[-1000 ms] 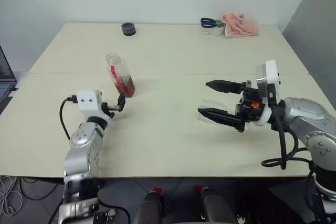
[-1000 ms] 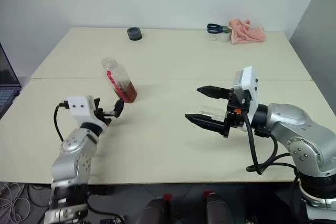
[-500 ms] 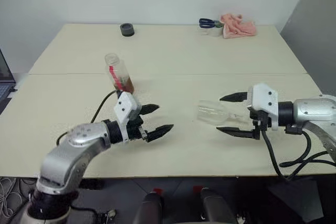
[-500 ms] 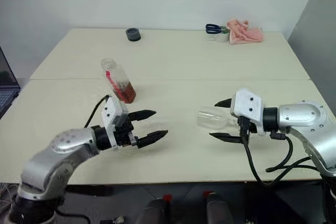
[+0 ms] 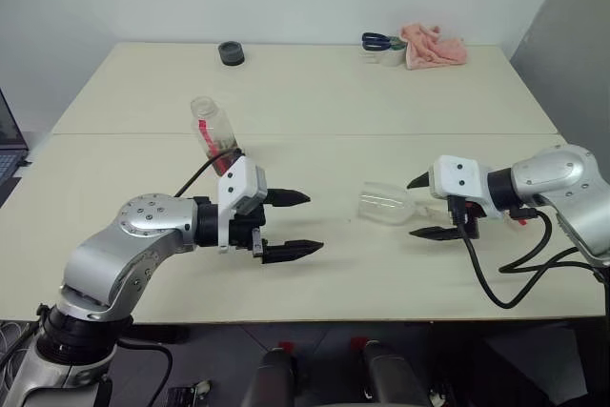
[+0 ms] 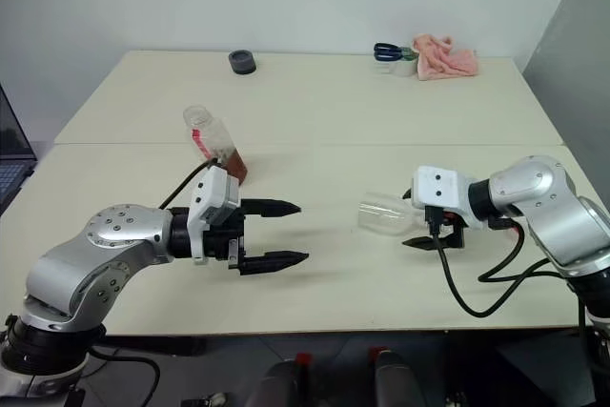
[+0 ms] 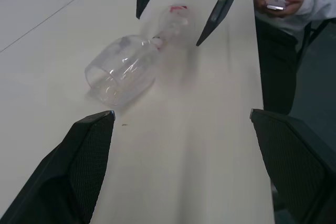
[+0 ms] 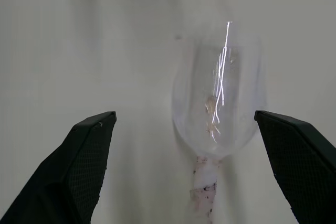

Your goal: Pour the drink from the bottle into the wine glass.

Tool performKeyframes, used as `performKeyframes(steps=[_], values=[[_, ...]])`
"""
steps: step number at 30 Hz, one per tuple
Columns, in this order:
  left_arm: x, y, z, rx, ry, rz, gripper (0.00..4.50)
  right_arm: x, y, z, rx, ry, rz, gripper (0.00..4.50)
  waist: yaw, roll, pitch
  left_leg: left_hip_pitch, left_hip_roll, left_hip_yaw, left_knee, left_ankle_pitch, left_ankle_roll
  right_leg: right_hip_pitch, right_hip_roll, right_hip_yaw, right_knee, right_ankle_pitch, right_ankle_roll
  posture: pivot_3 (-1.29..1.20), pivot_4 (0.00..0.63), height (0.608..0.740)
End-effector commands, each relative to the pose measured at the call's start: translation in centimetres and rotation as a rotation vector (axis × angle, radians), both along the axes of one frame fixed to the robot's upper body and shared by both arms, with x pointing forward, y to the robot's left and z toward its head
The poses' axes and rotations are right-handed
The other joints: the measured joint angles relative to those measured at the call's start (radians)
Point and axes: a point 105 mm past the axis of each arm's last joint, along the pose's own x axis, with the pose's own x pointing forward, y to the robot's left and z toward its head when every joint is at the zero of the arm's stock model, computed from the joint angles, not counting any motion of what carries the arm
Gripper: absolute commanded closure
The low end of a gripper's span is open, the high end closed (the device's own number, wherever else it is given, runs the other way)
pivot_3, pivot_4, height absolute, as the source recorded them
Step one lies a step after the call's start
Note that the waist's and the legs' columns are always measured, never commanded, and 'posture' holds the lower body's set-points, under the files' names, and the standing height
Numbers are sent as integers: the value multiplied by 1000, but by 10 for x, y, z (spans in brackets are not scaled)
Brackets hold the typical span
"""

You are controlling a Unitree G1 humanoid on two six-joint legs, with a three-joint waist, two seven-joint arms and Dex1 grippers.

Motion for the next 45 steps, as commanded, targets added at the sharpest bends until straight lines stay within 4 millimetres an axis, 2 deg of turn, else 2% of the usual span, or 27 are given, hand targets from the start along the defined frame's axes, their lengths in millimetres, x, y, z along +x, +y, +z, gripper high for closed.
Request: performKeyframes(steps=[1,6,13,23,26,34,37,41,42,45], values=[[-3,-10,8,-15,-54,-27,35,12,-5,6,-68,-28,-15,0,0,0,0,0,0,0,0,0,0,0,0,0,0,0,0,0,150,740],[-5,-15,7,-38,-59,-17,35,22,-15,3,-166,-31,0,0,0,0,0,0,0,0,0,0,0,0,0,0,0,0,0,0,150,740],[-10,-15,5,-48,-53,7,35,25,-30,-6,-270,-6,23,0,-1,0,0,0,0,0,0,0,0,0,0,0,0,0,0,0,150,740],[-14,-22,4,-53,-45,-20,35,30,-20,-11,-273,14,51,0,0,0,0,0,0,0,0,0,0,0,-1,0,1,0,0,0,150,740],[-15,-22,3,-51,-45,-22,0,29,-17,-15,-278,23,69,548,0,0,0,0,0,0,0,0,0,0,-1,0,1,0,0,0,150,740],[-18,-21,4,-46,-44,-16,0,29,-16,-20,-296,35,94,3361,-1,0,0,0,0,0,0,0,0,0,-1,0,1,0,0,0,150,740],[-20,-20,2,-44,-34,-11,0,28,-16,-21,-296,40,103,4258,0,0,0,0,0,0,0,0,0,0,-1,0,1,0,0,0,150,740],[-25,-14,-8,-21,6,2,0,33,-7,-21,-257,18,118,4347,-3,0,0,0,0,0,0,0,0,0,-1,0,1,0,0,0,150,740],[-27,-11,-11,-23,22,16,0,37,2,-17,-208,1,109,4347,-4,0,0,1,0,0,0,0,0,0,-1,1,1,0,0,0,150,740],[-29,1,-19,-80,70,121,0,51,49,7,85,-60,108,4347,-28,0,0,2,2,0,0,0,0,0,0,2,1,0,0,0,150,740]])
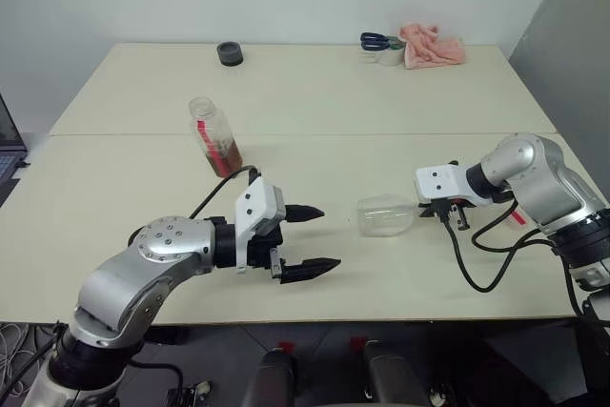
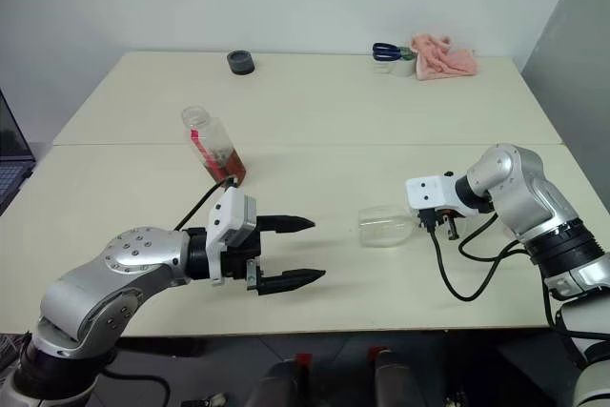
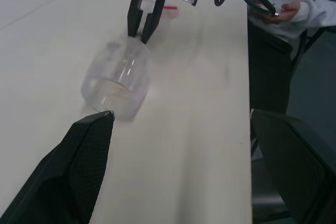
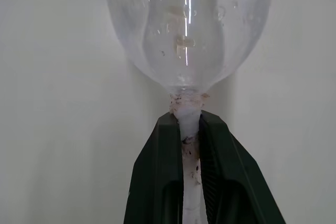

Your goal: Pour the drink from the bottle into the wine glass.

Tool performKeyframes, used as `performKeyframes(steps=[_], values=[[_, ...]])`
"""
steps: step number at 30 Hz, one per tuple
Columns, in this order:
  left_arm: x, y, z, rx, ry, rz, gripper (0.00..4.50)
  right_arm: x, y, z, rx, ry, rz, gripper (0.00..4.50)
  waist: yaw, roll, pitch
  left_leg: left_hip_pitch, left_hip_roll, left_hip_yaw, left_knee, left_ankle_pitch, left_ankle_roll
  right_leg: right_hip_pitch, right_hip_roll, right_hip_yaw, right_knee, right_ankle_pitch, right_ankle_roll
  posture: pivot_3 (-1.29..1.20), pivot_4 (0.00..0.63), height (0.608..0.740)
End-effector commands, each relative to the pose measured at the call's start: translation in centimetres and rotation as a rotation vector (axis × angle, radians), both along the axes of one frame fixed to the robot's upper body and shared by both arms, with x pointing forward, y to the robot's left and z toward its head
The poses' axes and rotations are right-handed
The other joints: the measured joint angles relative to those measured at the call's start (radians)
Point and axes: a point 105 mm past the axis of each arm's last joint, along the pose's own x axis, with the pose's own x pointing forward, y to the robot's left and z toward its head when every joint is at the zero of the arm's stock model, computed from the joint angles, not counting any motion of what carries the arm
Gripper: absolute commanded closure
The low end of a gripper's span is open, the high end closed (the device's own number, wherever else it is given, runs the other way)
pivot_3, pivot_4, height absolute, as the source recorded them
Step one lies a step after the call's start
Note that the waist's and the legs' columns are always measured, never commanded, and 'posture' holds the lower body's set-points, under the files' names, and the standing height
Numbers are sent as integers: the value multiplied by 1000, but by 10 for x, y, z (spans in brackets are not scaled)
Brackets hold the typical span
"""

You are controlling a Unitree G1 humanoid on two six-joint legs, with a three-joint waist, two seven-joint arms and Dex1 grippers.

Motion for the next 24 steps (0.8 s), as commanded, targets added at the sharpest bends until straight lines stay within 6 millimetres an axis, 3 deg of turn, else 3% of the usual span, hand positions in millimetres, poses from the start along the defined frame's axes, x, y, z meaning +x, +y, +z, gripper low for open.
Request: performKeyframes(steps=[1,6,8,13,18,20,24], values=[[-2,10,6,-83,-30,121,0,15,53,44,372,-72,-1,4347,-16,0,0,1,1,0,0,0,0,0,0,1,0,0,0,0,150,740],[-2,26,0,-266,-54,405,0,39,102,83,1001,45,-214,4347,-10,1,0,1,10,-2,0,0,-1,-1,0,1,0,2,-3,0,150,740],[-4,28,-4,-293,-61,486,0,51,108,84,1133,28,-295,4347,4,0,0,0,9,-2,0,0,-1,-1,0,1,0,2,-4,0,150,740],[-8,35,-4,-329,-116,665,0,68,118,62,1376,-25,-452,4347,21,-1,-1,0,0,0,0,0,0,1,-2,0,0,2,-4,0,150,740],[-7,48,-1,-305,-144,714,0,80,109,29,1390,-127,-600,4347,18,0,-1,0,-2,2,-1,0,0,0,0,0,0,2,-4,0,150,740],[-3,55,1,-288,-162,713,0,85,96,4,1301,-206,-696,4347,14,0,-1,0,-2,2,-1,0,0,0,1,0,0,2,-4,0,150,740],[1,61,9,-276,-186,703,0,72,85,-36,1152,-243,-710,4347,12,1,-4,1,-2,2,-1,0,0,1,1,1,1,2,-4,0,150,740]])
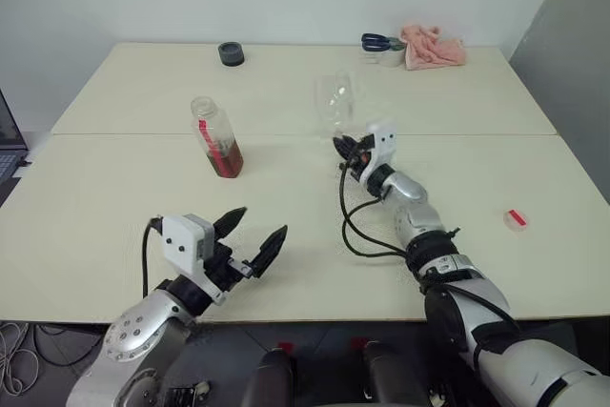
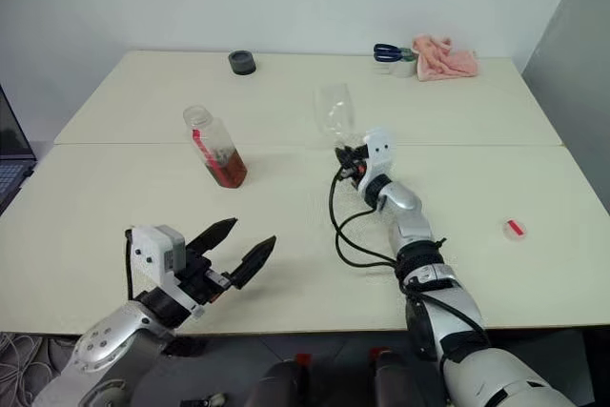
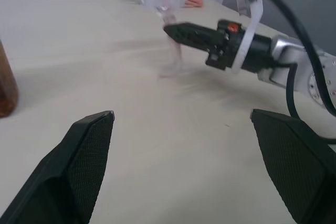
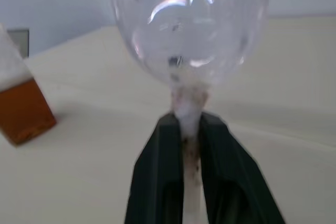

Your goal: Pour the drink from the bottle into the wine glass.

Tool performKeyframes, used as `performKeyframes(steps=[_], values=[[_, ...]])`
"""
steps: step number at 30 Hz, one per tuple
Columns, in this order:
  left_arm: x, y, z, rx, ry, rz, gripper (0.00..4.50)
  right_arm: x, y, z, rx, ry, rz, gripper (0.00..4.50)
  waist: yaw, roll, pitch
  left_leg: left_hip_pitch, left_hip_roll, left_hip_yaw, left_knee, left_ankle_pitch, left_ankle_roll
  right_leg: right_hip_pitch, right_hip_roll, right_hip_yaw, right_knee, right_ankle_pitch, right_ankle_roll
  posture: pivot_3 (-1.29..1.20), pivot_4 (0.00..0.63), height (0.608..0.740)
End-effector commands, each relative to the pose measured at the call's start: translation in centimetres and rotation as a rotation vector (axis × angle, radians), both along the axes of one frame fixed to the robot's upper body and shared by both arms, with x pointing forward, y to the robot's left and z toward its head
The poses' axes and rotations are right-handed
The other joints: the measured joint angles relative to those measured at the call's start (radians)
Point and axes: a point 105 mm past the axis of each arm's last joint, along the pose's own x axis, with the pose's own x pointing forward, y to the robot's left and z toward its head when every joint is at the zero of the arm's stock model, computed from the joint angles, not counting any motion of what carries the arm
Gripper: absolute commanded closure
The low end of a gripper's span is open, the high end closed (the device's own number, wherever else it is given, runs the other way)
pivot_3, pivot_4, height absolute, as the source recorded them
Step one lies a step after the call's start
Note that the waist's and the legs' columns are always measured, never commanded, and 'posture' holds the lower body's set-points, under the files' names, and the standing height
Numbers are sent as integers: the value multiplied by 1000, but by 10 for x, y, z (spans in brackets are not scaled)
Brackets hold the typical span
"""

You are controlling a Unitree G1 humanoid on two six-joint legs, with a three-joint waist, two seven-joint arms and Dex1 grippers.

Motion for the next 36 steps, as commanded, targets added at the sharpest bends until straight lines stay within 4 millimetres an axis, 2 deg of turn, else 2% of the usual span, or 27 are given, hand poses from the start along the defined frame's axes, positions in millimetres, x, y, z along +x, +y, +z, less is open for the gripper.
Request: performKeyframes(steps=[1,7,9,12,20,23,27,36], values=[[-1,3,12,11,-42,-18,0,-14,-12,-35,-110,39,-13,4347,0,0,-4,1,0,0,0,0,0,1,0,0,0,0,0,0,150,740],[-2,2,11,7,-36,-26,0,-50,-47,-68,-235,84,-20,4347,8,0,-15,7,0,-1,0,0,0,9,-1,0,-2,-1,1,0,150,740],[-4,1,11,6,-34,-28,0,-58,-51,-70,-259,95,-13,4347,9,1,-18,17,0,-2,-2,-2,3,20,-1,-1,-5,-3,1,0,150,740],[-4,2,10,5,-31,-23,0,-61,-49,-62,-268,86,3,4347,9,1,-19,29,0,-1,-3,-6,3,32,-1,-1,-6,-10,1,0,150,740],[-4,0,11,3,-41,-13,0,-32,-11,-19,-178,30,48,4347,2,1,-19,29,0,-2,-3,-7,3,31,0,-1,-4,-12,1,0,150,740],[-3,0,10,5,-42,-10,0,-27,-6,-9,-151,19,63,4347,-3,1,-18,29,1,-1,-4,-7,3,29,0,0,-4,-12,1,0,150,740],[-4,5,10,12,-46,2,0,-18,3,15,-150,-42,97,4347,-12,2,-16,28,1,-1,-5,-7,3,28,0,0,-3,-12,1,0,150,740],[-9,19,11,52,-68,60,0,-2,3,19,-218,-57,87,4347,-18,3,-15,27,0,0,-12,-7,3,23,-1,3,-4,-12,1,0,150,740]])
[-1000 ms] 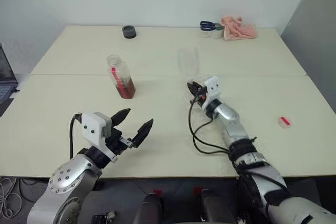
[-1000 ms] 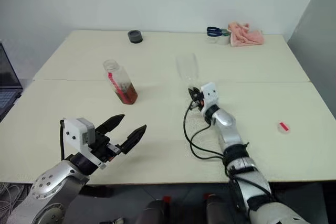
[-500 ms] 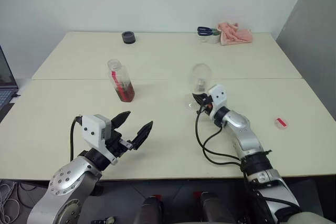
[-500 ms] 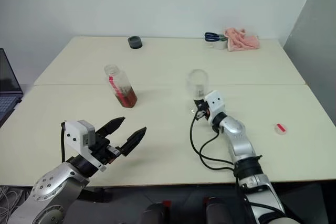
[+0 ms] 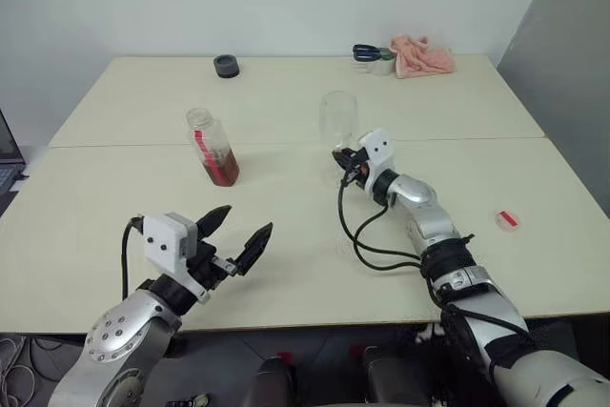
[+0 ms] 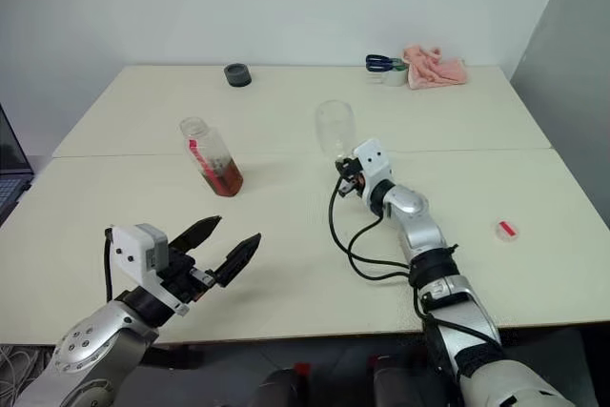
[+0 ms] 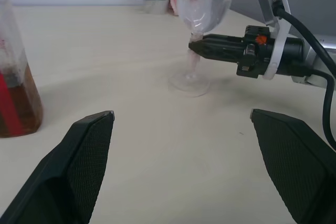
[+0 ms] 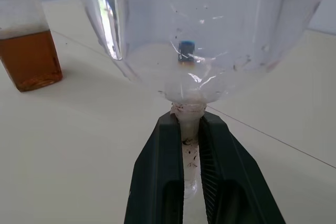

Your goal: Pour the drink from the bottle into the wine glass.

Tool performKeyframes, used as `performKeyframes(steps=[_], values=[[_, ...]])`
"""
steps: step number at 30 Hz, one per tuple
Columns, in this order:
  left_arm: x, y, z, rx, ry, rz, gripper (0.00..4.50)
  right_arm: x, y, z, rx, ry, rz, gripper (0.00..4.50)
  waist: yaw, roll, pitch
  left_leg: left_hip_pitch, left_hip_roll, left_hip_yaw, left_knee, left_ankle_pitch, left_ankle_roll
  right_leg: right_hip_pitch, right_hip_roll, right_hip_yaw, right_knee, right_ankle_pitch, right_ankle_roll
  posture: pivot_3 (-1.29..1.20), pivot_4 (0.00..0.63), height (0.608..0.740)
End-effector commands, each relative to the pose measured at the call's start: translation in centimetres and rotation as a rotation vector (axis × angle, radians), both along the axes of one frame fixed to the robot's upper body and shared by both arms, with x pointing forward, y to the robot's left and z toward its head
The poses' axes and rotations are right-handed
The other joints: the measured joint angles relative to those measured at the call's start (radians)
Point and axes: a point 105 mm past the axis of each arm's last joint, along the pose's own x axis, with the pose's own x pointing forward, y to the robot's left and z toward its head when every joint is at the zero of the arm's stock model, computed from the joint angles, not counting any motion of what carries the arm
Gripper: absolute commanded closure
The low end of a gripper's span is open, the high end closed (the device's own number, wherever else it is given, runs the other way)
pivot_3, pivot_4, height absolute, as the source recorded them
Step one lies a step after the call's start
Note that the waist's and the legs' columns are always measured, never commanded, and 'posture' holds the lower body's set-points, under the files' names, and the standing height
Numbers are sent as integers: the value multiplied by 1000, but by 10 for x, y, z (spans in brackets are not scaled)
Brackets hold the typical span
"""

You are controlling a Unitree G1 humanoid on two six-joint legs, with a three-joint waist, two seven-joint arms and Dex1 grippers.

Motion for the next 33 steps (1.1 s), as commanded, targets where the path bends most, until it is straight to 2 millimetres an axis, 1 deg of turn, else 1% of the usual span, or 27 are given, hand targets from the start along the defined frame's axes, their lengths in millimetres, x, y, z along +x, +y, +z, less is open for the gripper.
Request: performKeyframes(steps=[1,6,11,13,14,23,24,33], values=[[-3,4,16,42,-82,12,0,7,-1,19,-9,-68,-5,4347,1,0,0,0,0,0,-2,0,0,-1,0,0,0,0,0,0,150,740],[-2,4,17,43,-86,11,0,12,-6,11,-40,-41,-13,4347,0,0,1,0,0,0,-5,0,0,-4,0,1,0,0,-1,0,150,740],[1,2,18,40,-91,5,0,13,-9,8,-17,-24,-26,4347,0,0,1,0,0,0,-5,0,0,-4,0,2,0,0,-1,0,150,740],[4,3,20,42,-98,6,0,12,-11,5,-8,-14,-23,3629,0,0,1,0,0,0,-5,0,0,-4,0,1,0,0,-1,0,150,740],[5,3,20,41,-100,6,0,11,-11,4,-8,-9,-17,3406,0,0,1,0,0,0,-5,0,0,-3,0,1,0,0,-1,0,150,740],[9,1,18,38,-95,-1,0,3,-13,-9,-19,3,0,284,0,0,2,-1,0,0,-5,0,0,-3,0,1,0,0,-1,0,150,740],[10,0,18,36,-96,-2,0,1,-13,-9,-6,8,8,37,0,0,2,-1,0,0,-5,0,0,-4,0,2,0,0,-1,0,150,740],[16,-5,21,18,-114,11,0,-14,-16,-7,21,10,41,37,0,-1,4,-1,1,-1,-5,0,0,-4,0,1,0,0,-1,0,150,740]])
